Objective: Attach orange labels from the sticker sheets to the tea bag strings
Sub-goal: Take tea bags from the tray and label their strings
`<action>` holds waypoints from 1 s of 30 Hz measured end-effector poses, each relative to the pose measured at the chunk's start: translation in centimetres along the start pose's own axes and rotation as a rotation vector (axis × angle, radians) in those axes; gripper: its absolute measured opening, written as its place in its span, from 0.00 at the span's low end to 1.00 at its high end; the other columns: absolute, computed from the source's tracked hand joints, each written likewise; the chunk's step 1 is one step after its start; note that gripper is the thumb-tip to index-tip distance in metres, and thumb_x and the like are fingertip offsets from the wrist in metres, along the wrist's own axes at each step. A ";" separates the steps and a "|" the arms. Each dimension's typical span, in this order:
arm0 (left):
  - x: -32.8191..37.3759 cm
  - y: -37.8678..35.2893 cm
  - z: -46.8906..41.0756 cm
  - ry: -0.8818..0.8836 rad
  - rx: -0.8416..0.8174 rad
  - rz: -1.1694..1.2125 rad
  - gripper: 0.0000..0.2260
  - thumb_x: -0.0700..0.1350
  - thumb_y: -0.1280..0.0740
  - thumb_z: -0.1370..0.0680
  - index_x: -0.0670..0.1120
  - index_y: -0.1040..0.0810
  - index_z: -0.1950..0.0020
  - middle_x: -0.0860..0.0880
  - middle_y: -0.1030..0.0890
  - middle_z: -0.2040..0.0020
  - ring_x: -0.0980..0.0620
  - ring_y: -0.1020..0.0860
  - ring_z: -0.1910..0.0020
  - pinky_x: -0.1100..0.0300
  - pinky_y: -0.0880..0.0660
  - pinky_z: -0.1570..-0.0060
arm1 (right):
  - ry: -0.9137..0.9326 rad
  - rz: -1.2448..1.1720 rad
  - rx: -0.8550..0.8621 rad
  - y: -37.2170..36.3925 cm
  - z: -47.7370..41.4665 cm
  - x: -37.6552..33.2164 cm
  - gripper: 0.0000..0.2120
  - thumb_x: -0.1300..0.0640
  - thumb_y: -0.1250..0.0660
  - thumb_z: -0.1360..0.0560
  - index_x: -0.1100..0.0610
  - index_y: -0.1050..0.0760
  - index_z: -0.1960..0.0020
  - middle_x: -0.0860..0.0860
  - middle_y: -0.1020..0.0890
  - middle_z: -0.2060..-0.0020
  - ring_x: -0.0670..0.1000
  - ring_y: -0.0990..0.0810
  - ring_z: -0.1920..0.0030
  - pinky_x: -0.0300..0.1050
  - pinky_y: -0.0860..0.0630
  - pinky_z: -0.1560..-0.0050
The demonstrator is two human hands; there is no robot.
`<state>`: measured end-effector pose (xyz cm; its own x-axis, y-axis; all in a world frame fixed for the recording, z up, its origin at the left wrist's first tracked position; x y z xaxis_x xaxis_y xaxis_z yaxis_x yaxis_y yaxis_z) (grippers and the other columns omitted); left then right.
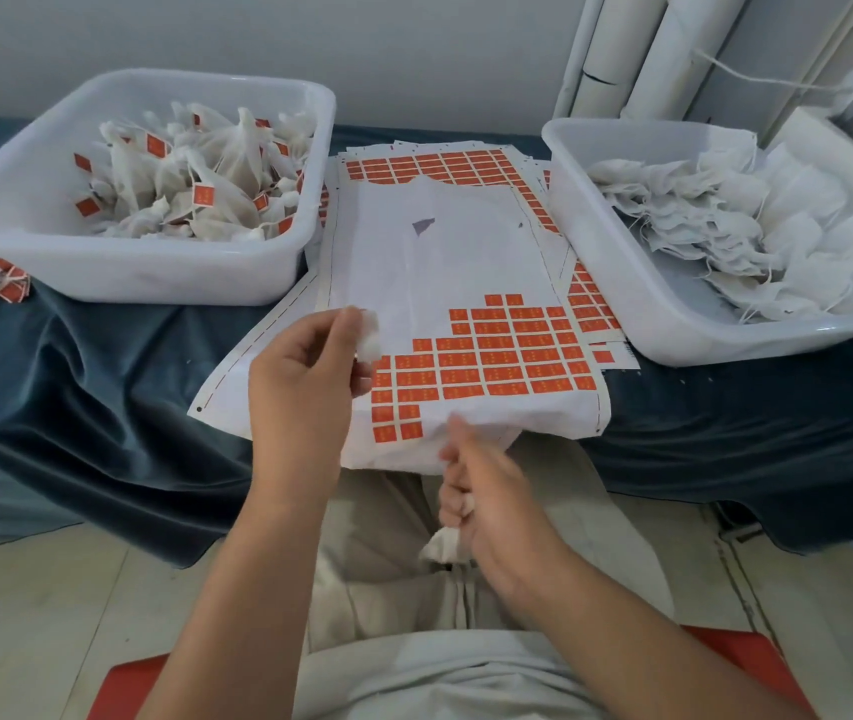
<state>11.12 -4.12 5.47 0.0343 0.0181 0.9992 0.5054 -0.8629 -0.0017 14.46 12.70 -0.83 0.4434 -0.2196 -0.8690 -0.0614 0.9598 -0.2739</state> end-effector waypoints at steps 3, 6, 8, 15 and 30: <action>0.4 -0.8 1.2 0.125 -0.039 0.121 0.08 0.54 0.30 0.18 0.54 0.13 0.52 0.59 0.17 0.65 0.62 0.19 0.69 0.70 0.24 0.68 | -0.007 0.221 -0.143 -1.5 1.3 -0.6 0.14 0.38 0.32 0.22 0.45 0.17 0.43 0.45 0.29 0.68 0.43 0.32 0.68 0.37 0.31 0.67; 0.6 -1.8 2.3 0.170 -0.195 0.166 0.09 0.53 0.30 0.18 0.54 0.12 0.52 0.55 0.13 0.60 0.57 0.15 0.63 0.65 0.20 0.65 | 0.158 0.203 -0.115 -1.7 2.0 -3.7 0.21 0.31 0.29 0.28 0.37 0.19 0.39 0.42 0.25 0.68 0.42 0.29 0.70 0.38 0.31 0.67; 0.7 -2.6 3.0 0.180 -0.295 0.168 0.09 0.53 0.30 0.18 0.52 0.11 0.51 0.53 0.12 0.56 0.56 0.15 0.60 0.62 0.20 0.61 | 0.270 0.244 -0.025 -1.2 2.2 -5.5 0.17 0.33 0.28 0.26 0.38 0.18 0.41 0.39 0.23 0.69 0.40 0.25 0.70 0.34 0.29 0.67; 0.2 -3.3 3.1 0.280 -0.379 0.200 0.12 0.54 0.31 0.19 0.50 0.12 0.53 0.53 0.19 0.62 0.56 0.26 0.65 0.60 0.30 0.64 | 0.412 0.435 -0.014 1.0 2.1 -7.9 0.06 0.48 0.30 0.18 0.44 0.15 0.50 0.40 0.26 0.72 0.42 0.31 0.71 0.39 0.32 0.66; 0.2 -2.6 3.2 0.130 -0.100 0.230 0.06 0.52 0.29 0.18 0.58 0.12 0.50 0.50 0.12 0.54 0.50 0.13 0.55 0.57 0.15 0.59 | 0.348 0.673 -0.128 2.0 2.0 -8.6 0.17 0.44 0.43 0.13 0.43 0.20 0.54 0.48 0.24 0.67 0.46 0.25 0.64 0.36 0.25 0.59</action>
<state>12.54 -0.23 5.57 0.0240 -0.2433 0.9697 0.4093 -0.8825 -0.2316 12.34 16.82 6.90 -0.0321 0.3417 -0.9393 -0.3311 0.8831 0.3326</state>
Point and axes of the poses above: each hand's wrist, its own z-axis away from the middle knuckle, its own y-axis out of the back of the hand, x = y × z, the point moved 2 cm from there along -z, towards the middle knuckle
